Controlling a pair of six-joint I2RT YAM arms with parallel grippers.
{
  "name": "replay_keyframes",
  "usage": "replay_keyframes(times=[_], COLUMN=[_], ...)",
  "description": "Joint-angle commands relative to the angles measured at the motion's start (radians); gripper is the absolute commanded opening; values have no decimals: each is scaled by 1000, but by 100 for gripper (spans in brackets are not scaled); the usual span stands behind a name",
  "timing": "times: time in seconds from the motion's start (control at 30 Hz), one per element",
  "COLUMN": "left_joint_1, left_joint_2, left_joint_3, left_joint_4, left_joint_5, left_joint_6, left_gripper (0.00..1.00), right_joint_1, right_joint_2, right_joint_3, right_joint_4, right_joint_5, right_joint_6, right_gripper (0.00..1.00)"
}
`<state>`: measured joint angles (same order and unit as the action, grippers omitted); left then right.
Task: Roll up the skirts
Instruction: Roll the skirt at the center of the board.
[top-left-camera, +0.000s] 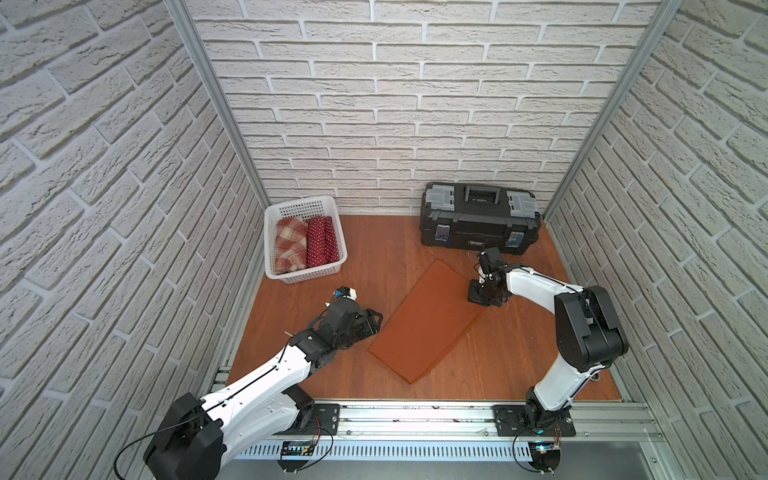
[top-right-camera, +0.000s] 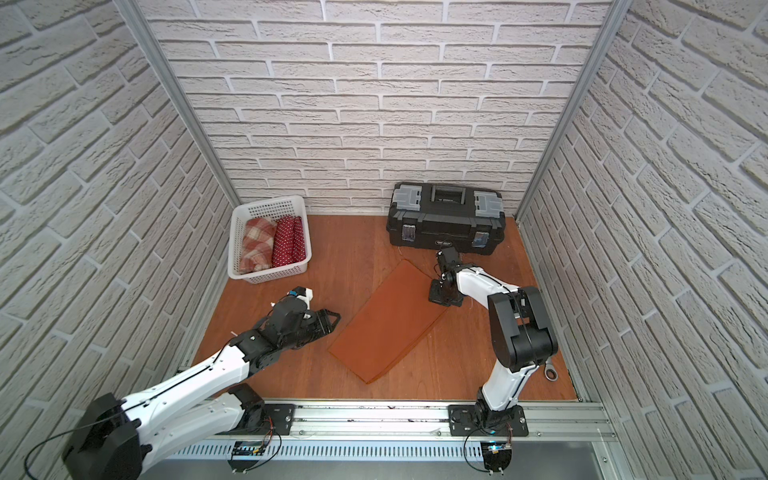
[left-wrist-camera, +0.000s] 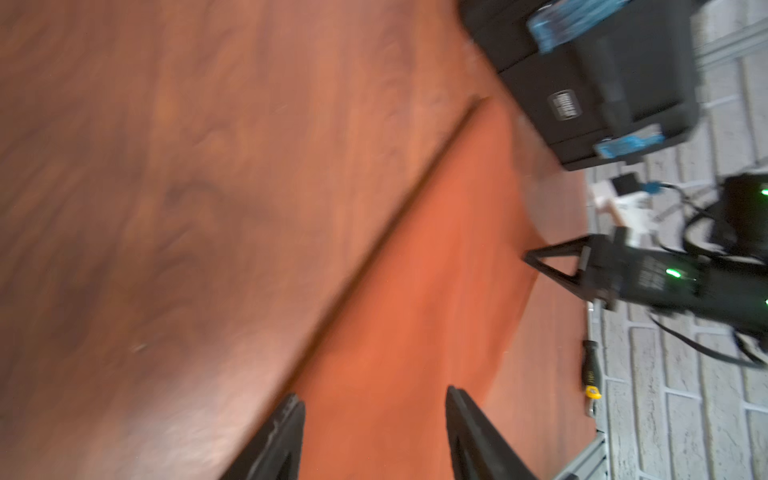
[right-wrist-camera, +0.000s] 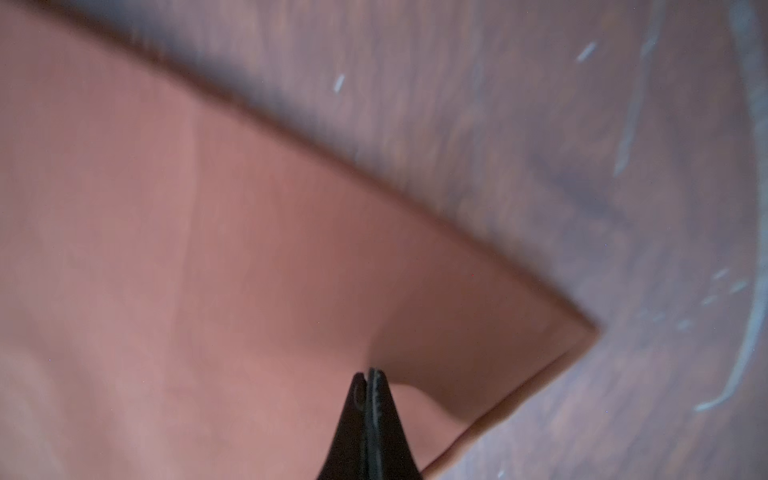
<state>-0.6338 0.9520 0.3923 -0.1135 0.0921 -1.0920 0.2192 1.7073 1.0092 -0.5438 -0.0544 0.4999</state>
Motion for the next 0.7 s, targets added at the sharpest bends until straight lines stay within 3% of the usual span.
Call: replay_keyframes(times=[0.0, 0.2, 0.33, 0.5, 0.67], left_joint_1=[41, 42, 30, 5, -16], left_joint_2=[25, 160, 204, 154, 124], left_joint_3=[-78, -84, -61, -67, -82], left_joint_4=[22, 177, 92, -54, -63], left_joint_5=[112, 213, 252, 266, 291], left_joint_6=[11, 14, 55, 82, 88], left_gripper=[59, 62, 60, 54, 50], right_joint_1=[98, 181, 182, 181, 189], right_joint_2=[-82, -113, -118, -85, -8], right_joint_3=[-52, -141, -164, -160, -136], right_joint_4=[-13, -3, 6, 29, 53], right_joint_5=[-4, 10, 27, 14, -19], right_joint_6=[17, 35, 37, 31, 13], right_gripper=[7, 9, 9, 9, 8])
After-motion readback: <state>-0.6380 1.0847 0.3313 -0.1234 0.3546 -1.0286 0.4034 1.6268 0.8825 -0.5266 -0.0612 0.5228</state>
